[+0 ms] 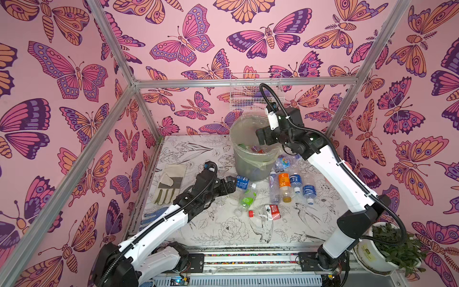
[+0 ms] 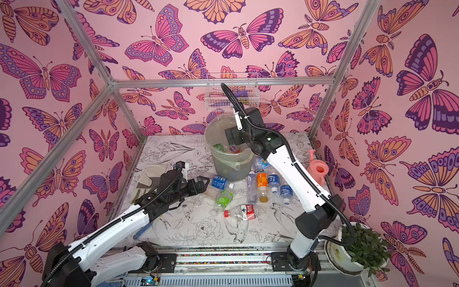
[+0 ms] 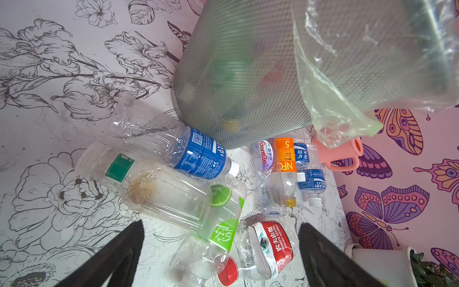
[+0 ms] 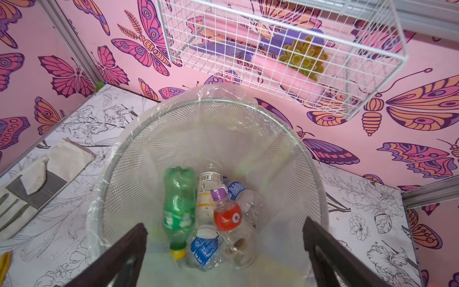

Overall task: Throw the plastic bottles in the bin
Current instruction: Throw the plastic bottle into the trash bin.

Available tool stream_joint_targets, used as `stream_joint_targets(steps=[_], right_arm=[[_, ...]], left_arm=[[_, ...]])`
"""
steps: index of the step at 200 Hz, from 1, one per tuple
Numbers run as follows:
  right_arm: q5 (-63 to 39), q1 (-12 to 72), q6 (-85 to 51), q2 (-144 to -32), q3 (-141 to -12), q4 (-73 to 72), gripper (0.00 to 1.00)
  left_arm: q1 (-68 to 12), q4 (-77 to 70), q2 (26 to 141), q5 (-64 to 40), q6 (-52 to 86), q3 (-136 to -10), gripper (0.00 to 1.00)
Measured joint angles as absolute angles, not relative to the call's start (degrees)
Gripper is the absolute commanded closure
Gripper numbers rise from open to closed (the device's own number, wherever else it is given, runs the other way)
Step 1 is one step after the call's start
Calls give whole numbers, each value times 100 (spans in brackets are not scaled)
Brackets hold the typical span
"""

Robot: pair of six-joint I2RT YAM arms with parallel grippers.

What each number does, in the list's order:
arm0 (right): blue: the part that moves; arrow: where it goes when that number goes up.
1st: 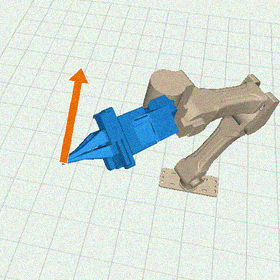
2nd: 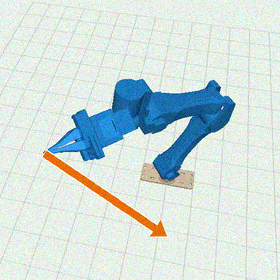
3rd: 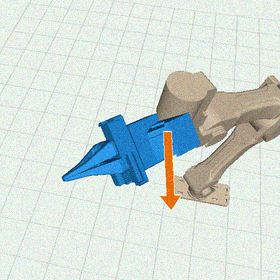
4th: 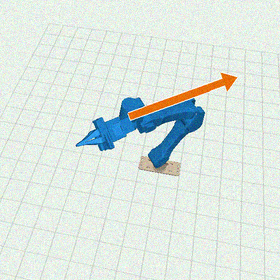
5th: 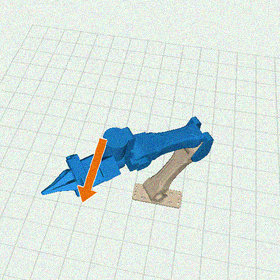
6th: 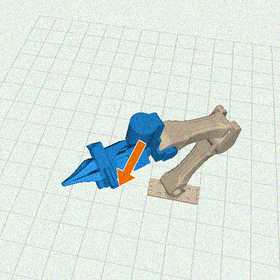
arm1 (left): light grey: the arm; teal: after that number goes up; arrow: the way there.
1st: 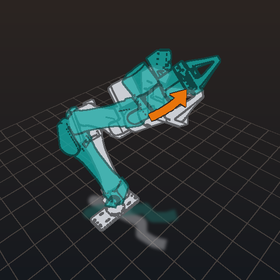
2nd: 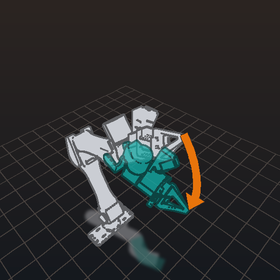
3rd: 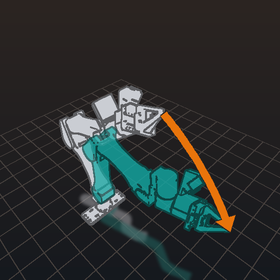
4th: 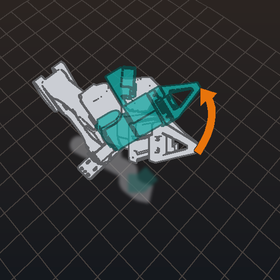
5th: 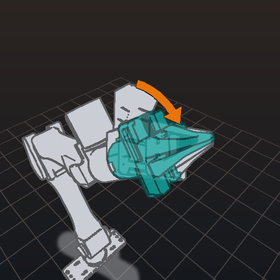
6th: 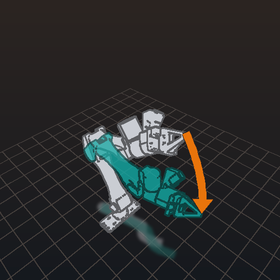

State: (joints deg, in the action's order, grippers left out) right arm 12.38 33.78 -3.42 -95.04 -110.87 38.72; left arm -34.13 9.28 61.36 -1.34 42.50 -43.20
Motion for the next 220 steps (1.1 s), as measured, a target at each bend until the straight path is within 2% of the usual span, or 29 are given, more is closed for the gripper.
stream_joint_targets(steps=[59,109,170,220], right_arm=[[908,3422,-462,-8265,-9835,3188,1],[692,3426,-777,-7349,-8407,2635,1],[679,3426,-974,-6919,-7891,2521,1],[687,3426,-1055,-6805,-7636,2512,1]], left_arm=[[-2783,939,6333,-460,4112,-4324,1],[-2388,897,7461,-670,3671,-4759,3],[-1896,718,8739,-1002,3308,-5393,4],[-1769,604,9323,-1232,3138,-5741,7]])
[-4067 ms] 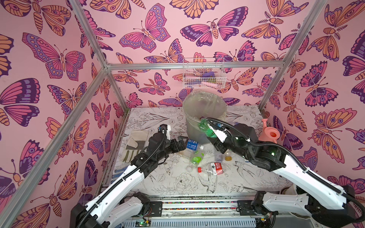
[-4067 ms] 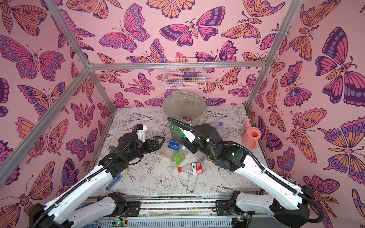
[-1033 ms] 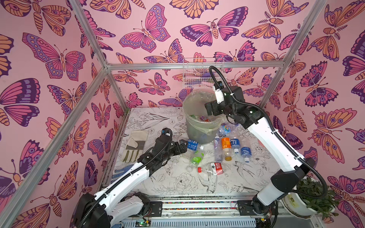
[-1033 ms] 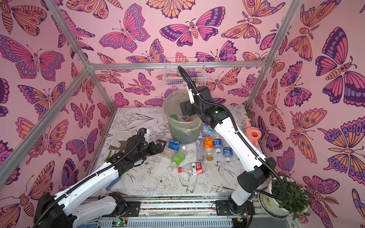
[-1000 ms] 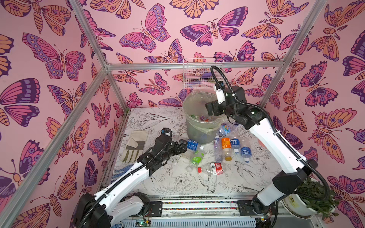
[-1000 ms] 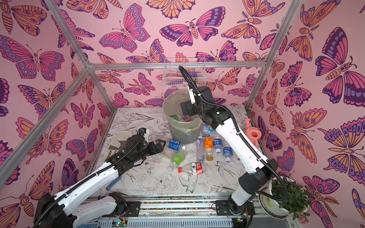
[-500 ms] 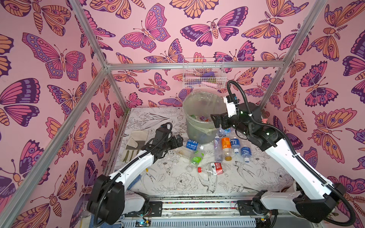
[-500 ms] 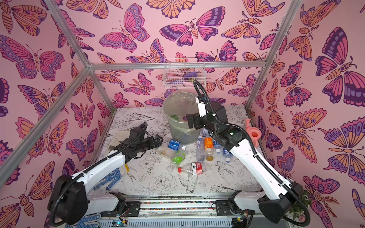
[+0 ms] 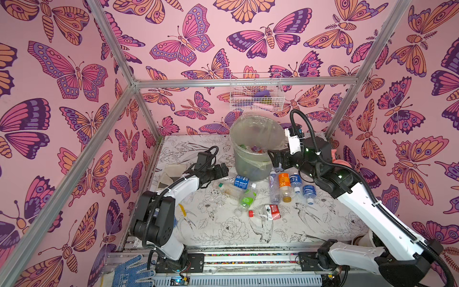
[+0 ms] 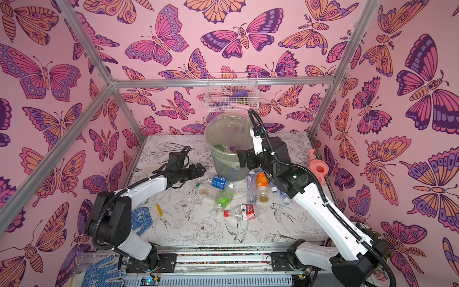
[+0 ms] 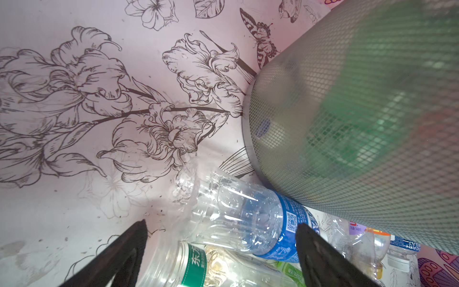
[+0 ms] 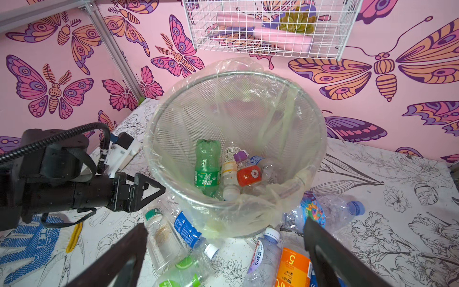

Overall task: Throw the plastic bottles in the bin
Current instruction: Throw the plastic bottle into the trash bin, then move the plastic bottle to the center of the table.

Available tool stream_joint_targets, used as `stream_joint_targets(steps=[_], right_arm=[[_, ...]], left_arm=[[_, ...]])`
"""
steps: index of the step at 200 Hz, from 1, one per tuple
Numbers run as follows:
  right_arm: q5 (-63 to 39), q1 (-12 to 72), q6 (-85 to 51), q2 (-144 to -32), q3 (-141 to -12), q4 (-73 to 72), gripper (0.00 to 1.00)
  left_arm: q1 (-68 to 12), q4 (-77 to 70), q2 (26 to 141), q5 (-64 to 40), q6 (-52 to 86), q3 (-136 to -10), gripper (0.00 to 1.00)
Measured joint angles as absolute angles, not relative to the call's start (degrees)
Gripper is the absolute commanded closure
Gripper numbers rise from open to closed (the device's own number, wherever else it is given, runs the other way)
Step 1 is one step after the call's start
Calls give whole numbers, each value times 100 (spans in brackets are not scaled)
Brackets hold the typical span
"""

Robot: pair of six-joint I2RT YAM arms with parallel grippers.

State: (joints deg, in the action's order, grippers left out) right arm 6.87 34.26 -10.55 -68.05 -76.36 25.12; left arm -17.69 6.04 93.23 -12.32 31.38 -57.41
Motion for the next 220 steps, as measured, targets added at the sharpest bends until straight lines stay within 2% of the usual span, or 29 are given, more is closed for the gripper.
stream_joint_targets(steps=[80,112,131,149,220], right_arm=[[746,3426,-1072,-6543,-7384,2506,1],[779,3428,-1072,-6501,-7284,2506,1],[788,3428,-1072,-6497,-7260,2506,1],[803,3426,-1072,-6473,-7242,2506,1],[856,3426,-1072,-6396,-7225,2506,1]], left_arm=[[-1765,580,9841,-1356,3085,-5902,19],[-1763,580,9854,-1297,3061,-5902,29],[-1763,585,9872,-1214,3039,-5902,39],[-1763,602,9887,-1114,3009,-5900,45],[-1723,589,9913,-965,2956,-5900,54]])
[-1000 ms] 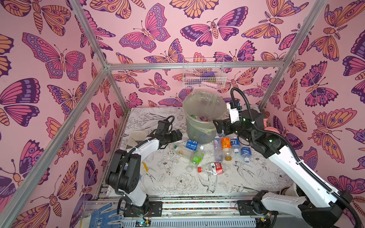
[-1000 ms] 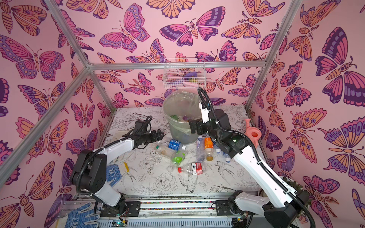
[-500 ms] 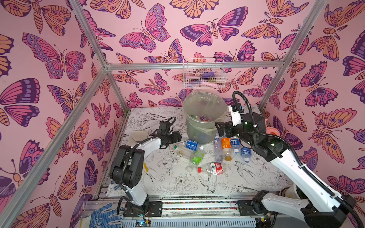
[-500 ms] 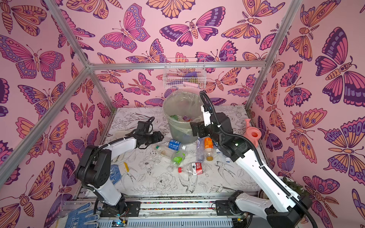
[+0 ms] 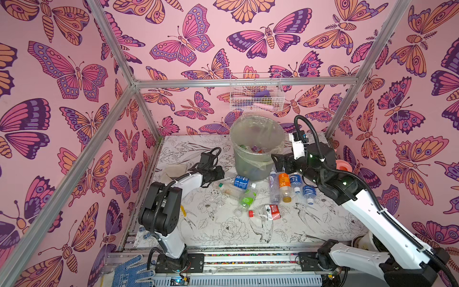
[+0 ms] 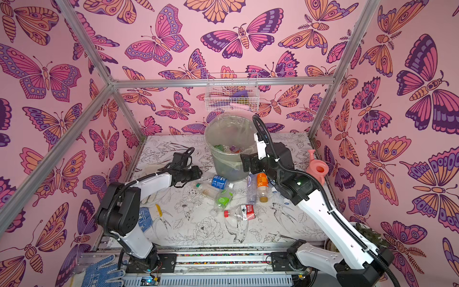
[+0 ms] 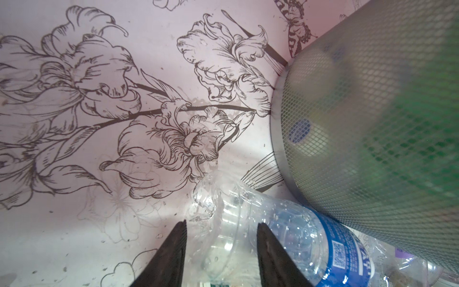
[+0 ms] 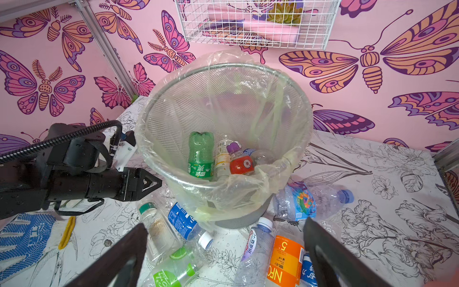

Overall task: Throw the plastic bottles in the bin
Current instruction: Move the plastic bottle to the center of the table.

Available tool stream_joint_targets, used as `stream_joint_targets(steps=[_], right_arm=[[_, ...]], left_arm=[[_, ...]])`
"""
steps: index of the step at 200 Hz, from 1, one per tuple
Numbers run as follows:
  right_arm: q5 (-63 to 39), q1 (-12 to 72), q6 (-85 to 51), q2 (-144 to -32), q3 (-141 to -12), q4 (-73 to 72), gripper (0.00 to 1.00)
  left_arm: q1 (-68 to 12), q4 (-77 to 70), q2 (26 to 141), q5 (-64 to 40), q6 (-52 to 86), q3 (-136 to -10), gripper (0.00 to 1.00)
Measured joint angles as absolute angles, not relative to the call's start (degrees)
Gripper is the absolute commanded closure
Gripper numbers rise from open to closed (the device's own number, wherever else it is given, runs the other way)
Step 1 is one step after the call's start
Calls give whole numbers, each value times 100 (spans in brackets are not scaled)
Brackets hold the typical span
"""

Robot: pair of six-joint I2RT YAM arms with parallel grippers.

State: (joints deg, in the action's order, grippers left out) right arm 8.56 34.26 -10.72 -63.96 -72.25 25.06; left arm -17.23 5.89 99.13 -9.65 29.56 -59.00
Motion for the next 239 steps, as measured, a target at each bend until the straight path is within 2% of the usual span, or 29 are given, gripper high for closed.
stream_joint_targets(steps=[68,146,167,201,239], right_arm=[[897,3428,-1072,-6394,-7225,2504,1],[939,3428,-1072,-6324,-7220,2506,1],[939,3426,-1072,-6320,-7220,2506,1],[937,3428,-1070,-6320,-7220,2506,1],[930,3428,-1070,-6320,-7214,2504,1]], left_arm=[[-1459,631,9749,-718,2895,-5769,58],[-567,1048,8833,-467,3179,-4989,57],[-578,1094,8429,-462,3247,-4930,48],[-910,1166,8003,-447,3055,-5039,22],[-1730,1500,8372,-537,2386,-5660,12]])
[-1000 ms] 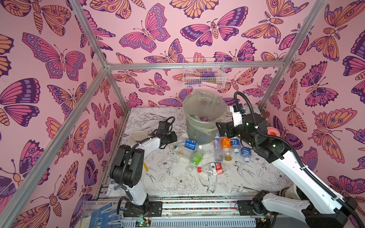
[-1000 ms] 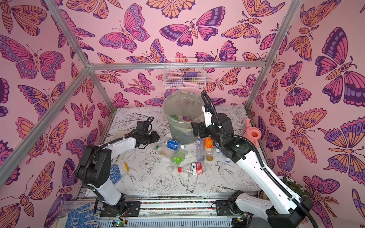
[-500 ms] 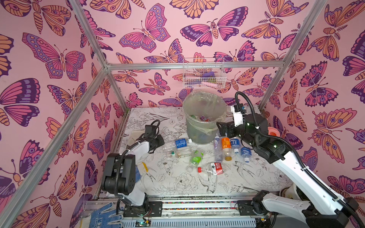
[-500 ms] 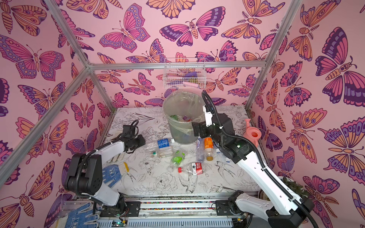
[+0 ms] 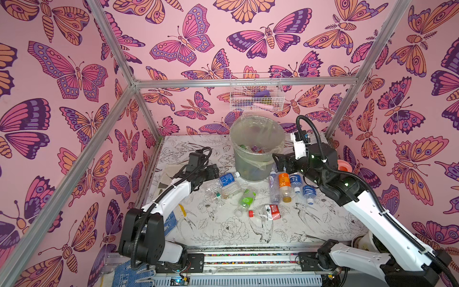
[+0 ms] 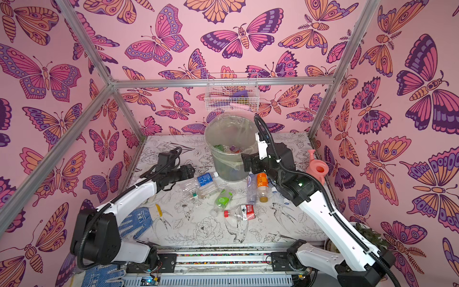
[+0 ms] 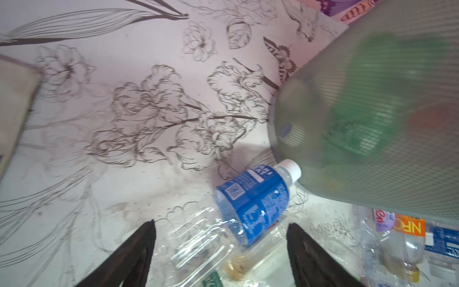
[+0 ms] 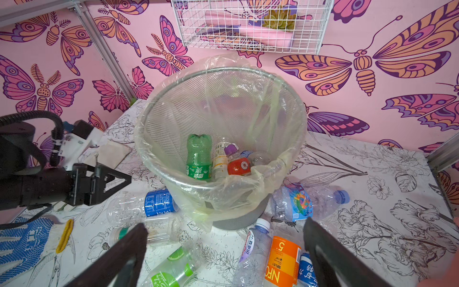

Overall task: Throw the plastic bottles in the bin
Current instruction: Move the plastic bottle to the center of the table.

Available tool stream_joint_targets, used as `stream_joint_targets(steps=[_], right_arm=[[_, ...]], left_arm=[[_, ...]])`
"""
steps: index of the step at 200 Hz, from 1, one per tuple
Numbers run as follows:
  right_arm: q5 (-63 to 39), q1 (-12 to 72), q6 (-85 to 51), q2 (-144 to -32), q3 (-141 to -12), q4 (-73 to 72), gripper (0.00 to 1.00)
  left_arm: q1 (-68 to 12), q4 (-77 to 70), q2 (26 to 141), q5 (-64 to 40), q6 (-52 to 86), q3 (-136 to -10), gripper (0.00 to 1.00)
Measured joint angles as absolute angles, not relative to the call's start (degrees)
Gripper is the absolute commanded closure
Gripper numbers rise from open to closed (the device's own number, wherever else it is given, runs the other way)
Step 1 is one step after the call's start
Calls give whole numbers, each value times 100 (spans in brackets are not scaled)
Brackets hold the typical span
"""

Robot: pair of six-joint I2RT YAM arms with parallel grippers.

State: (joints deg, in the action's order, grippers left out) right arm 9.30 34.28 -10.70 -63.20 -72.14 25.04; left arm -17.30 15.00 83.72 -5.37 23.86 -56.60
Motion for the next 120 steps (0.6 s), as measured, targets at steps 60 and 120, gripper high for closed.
stream_joint_targets(steps=[60,120], right_arm=[[899,3428,-1066,-6204,-7159,2504,1],[891,3428,-1066,-6156,-7107,2504,1]], left_arm=[[-1997,1859,8991,-668,1634,-5961,8],[-2060,2025,9419,-768,1057,-6326,8]])
